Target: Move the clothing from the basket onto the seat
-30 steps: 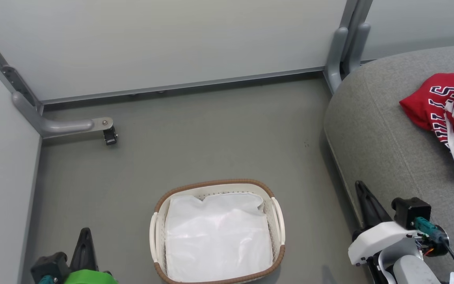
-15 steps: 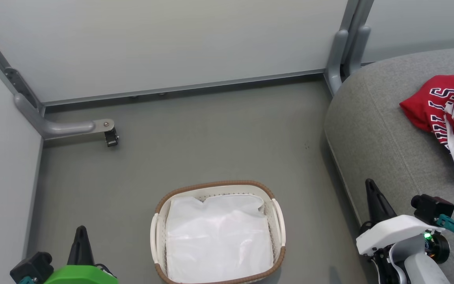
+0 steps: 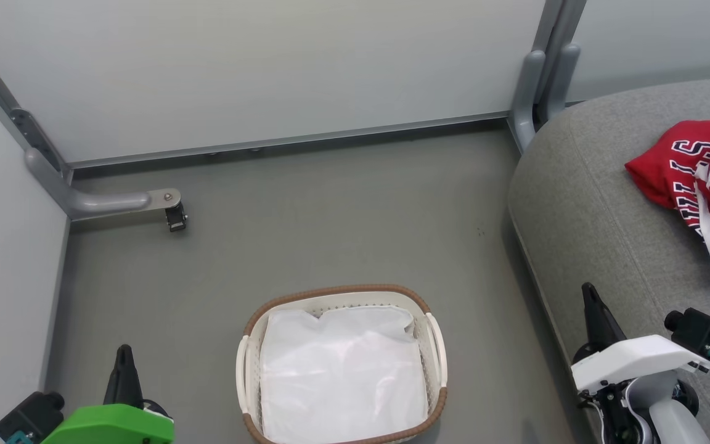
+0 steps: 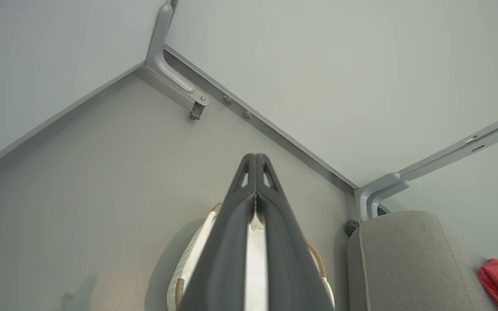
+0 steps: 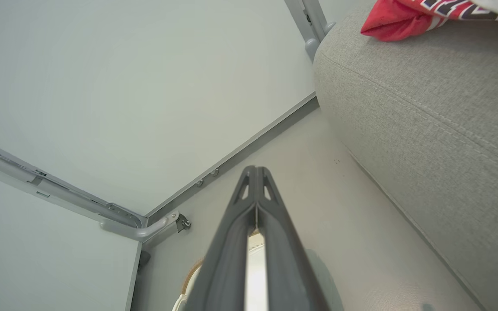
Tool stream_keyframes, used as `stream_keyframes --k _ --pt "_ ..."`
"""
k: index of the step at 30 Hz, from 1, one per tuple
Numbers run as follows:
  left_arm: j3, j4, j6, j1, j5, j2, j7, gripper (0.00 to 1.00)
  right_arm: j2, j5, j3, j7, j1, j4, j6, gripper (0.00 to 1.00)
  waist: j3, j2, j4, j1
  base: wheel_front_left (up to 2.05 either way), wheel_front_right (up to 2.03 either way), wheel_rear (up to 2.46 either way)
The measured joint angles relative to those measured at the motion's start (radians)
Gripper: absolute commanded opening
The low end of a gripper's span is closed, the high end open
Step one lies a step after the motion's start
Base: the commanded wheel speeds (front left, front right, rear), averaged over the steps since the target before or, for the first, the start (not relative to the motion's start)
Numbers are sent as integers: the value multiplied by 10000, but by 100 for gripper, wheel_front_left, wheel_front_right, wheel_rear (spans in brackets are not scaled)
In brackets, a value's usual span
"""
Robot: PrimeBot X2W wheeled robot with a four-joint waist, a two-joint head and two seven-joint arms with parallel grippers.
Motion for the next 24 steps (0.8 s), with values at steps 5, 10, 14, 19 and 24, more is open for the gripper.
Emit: stream_keyframes --k 5,10,14,19,24 --pt "21 -69 -23 -89 -673 2 198 0 0 686 -61 174 13 -90 0 0 -25 0 8 0 0 0 0" --pt "48 -121 -38 -162 -1331 4 347 0 -4 1358 -132 345 17 -171 0 0 -52 0 16 0 0 0 0" --pt "63 -169 -86 -193 -1827 8 493 0 -8 1873 -198 474 20 -215 0 0 -73 0 22 0 0 0 0" --pt "81 -234 -113 -228 -2391 10 640 0 -12 2462 -261 619 24 -284 0 0 -99 0 31 0 0 0 0" --pt "94 -316 -125 -316 -2961 12 779 0 -15 3058 -320 784 28 -351 0 0 -126 0 39 0 0 0 0"
